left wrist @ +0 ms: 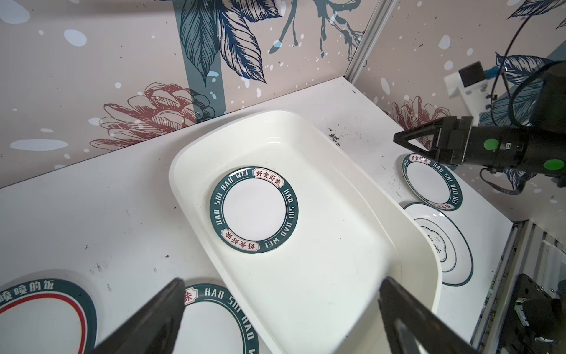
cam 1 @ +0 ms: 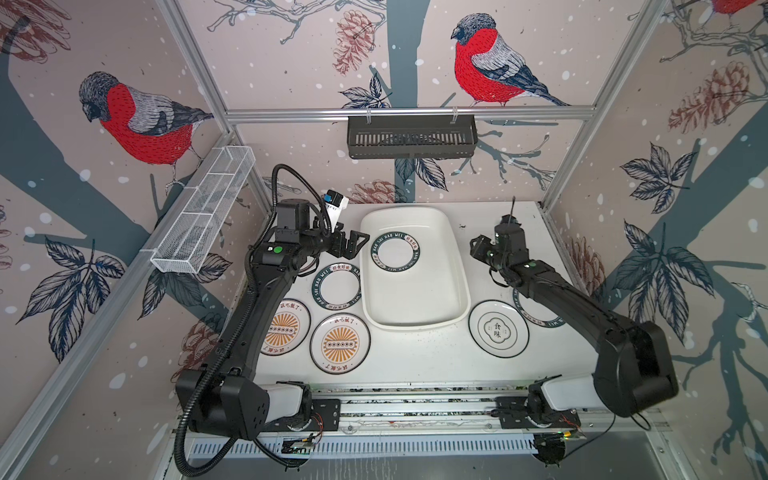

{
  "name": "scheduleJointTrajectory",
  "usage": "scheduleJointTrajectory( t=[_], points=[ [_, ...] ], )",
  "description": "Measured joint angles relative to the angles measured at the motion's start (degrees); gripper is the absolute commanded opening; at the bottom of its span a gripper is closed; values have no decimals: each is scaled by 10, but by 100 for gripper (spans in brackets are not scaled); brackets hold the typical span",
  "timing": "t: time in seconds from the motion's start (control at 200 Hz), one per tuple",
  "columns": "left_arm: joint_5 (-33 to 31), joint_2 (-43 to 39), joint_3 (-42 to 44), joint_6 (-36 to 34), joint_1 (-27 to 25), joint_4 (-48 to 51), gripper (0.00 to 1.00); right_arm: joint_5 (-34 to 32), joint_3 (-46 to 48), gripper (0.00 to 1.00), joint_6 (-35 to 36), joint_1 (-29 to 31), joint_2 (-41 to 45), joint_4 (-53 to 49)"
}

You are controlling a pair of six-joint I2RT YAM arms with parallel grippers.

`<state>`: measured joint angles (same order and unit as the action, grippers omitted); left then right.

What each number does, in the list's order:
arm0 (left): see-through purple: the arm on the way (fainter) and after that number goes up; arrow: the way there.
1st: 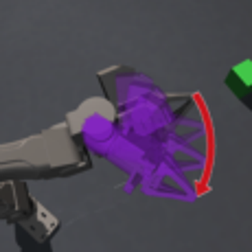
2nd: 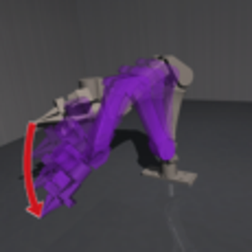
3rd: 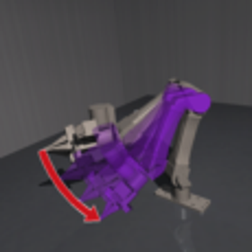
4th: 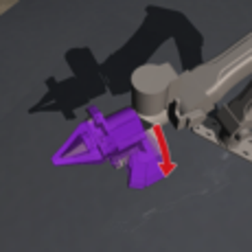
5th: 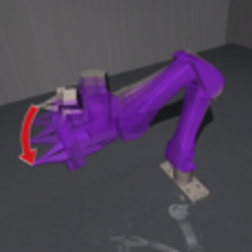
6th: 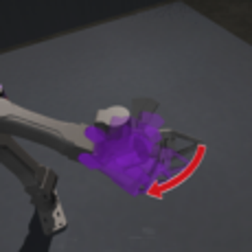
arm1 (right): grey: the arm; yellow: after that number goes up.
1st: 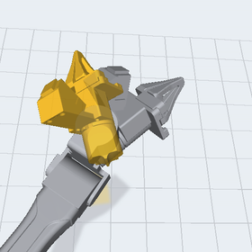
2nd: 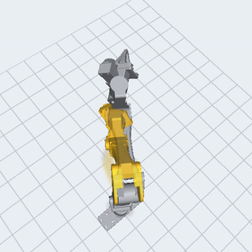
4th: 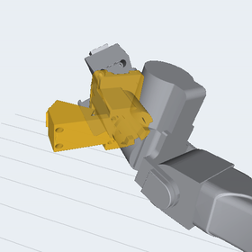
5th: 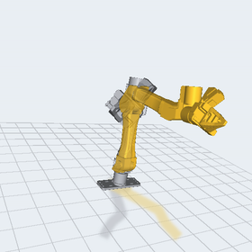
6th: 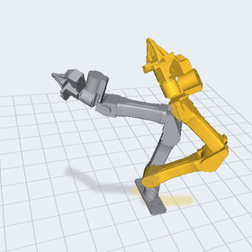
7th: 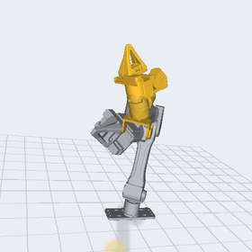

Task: Place the plates into the plastic bin on the countertop
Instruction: 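Withdraw the right gripper from the bin toward the plates nearer the robot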

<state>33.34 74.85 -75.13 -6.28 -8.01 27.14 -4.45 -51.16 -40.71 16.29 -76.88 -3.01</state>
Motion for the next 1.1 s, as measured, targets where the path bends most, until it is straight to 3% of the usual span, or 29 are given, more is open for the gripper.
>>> scheduleJointTrajectory(
  t=[0.14,0.22,0.545,0.756,0.896,1.101],
  points=[
    [10,2,-3,0,0,0,98,-37,74,53,-17,-48,87,-3],
    [12,4,-3,0,-1,0,98,-61,110,65,-30,-67,130,-3],
    [29,24,-3,-1,-2,-1,98,-134,184,71,-67,-155,218,-53],
    [37,30,-10,-1,-4,-1,98,-145,219,75,-106,-227,247,-88],
    [37,30,-10,-1,-4,-1,98,-161,215,81,-117,-264,235,-117],
    [37,35,-10,-1,-4,-1,98,-176,214,81,-133,-311,220,-154]
  ],
)
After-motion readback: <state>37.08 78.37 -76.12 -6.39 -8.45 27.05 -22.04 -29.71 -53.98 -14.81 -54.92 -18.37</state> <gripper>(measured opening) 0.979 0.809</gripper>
